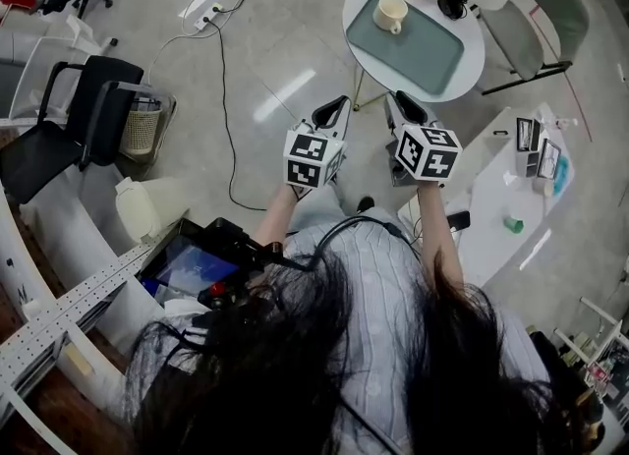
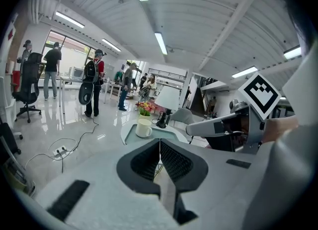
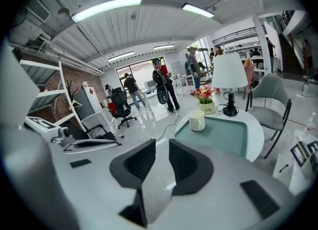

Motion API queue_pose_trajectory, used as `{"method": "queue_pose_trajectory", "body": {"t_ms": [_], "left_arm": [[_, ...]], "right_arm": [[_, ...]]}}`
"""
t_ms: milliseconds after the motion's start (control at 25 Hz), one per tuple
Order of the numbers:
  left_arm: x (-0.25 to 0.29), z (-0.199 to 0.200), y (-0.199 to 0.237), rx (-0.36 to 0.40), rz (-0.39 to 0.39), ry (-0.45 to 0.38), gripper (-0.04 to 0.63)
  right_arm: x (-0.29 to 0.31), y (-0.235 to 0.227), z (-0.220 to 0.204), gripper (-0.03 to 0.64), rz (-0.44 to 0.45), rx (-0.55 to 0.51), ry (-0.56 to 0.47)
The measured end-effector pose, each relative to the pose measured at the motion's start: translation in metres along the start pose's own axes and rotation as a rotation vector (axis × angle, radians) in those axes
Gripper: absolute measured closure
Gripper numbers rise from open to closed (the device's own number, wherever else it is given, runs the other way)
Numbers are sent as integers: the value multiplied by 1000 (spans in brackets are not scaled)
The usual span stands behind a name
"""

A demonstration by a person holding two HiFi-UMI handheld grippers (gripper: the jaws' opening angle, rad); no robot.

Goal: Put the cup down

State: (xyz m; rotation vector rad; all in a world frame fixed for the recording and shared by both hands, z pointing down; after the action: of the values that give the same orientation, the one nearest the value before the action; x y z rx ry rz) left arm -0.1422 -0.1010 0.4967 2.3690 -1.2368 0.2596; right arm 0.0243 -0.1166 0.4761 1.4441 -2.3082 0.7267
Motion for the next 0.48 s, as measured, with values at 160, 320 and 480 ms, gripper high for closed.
{"method": "queue_pose_trajectory", "body": {"t_ms": [160, 320, 480], "left_arm": [[1, -4, -18, 10, 8, 6, 578], [-3, -6, -39, 23, 25, 4, 578], [-11, -11, -64, 37, 49, 0, 578]], "right_arm": [[-14, -8, -6, 527, 21, 4, -6], [-33, -17, -13, 532, 38, 14, -15], [-56, -26, -22, 537, 61, 12, -26]]}}
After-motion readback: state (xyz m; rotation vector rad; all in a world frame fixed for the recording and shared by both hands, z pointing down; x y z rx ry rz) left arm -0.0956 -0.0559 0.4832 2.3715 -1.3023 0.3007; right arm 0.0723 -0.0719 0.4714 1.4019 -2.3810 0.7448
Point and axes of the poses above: the fingertips, and each gripper's own axes: x forward along the fingers, y to its left, z out of its top, the point moved 7 cm from there along -x, backward along the fingers, and after that the axes turned 3 degrees about -x, right-handed, at the moved point
